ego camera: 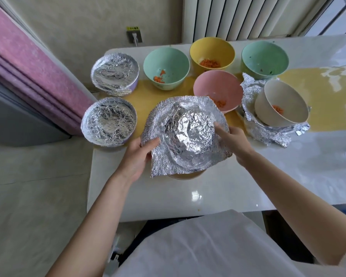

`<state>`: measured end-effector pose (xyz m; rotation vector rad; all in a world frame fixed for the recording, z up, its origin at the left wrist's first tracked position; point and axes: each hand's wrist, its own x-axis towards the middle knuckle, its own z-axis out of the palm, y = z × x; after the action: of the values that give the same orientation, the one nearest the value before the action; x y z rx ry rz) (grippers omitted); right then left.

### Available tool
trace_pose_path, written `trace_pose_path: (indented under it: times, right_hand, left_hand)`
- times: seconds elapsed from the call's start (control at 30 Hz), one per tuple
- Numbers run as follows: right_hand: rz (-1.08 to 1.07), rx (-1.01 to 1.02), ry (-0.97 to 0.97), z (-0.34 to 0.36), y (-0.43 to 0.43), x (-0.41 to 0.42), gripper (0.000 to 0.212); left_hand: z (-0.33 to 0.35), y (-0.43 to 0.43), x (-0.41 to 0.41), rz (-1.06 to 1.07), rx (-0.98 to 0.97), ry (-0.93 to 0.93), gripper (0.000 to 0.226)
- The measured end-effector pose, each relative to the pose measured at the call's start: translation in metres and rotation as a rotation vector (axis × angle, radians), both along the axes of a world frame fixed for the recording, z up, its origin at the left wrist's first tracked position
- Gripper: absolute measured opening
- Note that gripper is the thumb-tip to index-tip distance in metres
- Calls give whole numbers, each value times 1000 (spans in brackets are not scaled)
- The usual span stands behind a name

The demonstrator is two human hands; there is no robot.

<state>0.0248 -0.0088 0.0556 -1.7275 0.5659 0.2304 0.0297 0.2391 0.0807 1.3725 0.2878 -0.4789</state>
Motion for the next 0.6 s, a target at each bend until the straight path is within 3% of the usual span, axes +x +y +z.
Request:
trace_pose_path:
  times: [0.1, 0.2, 0.4, 0.6]
  right_hand:
    - [21, -5, -11, 0, -2, 2, 45]
    - [33, 5, 24, 1, -2, 1, 44]
    - [-15, -87, 14, -9, 12, -8, 36]
    - [12, -354, -83, -30, 13, -17, 45]
  left_hand:
    - [-2, 2, -2, 16, 17, 63, 10]
    - [-5, 4, -3, 23, 29, 85, 9]
    - [-22, 2, -10, 138, 156, 225, 55]
    - [-30, 2, -16, 133, 129, 292, 37]
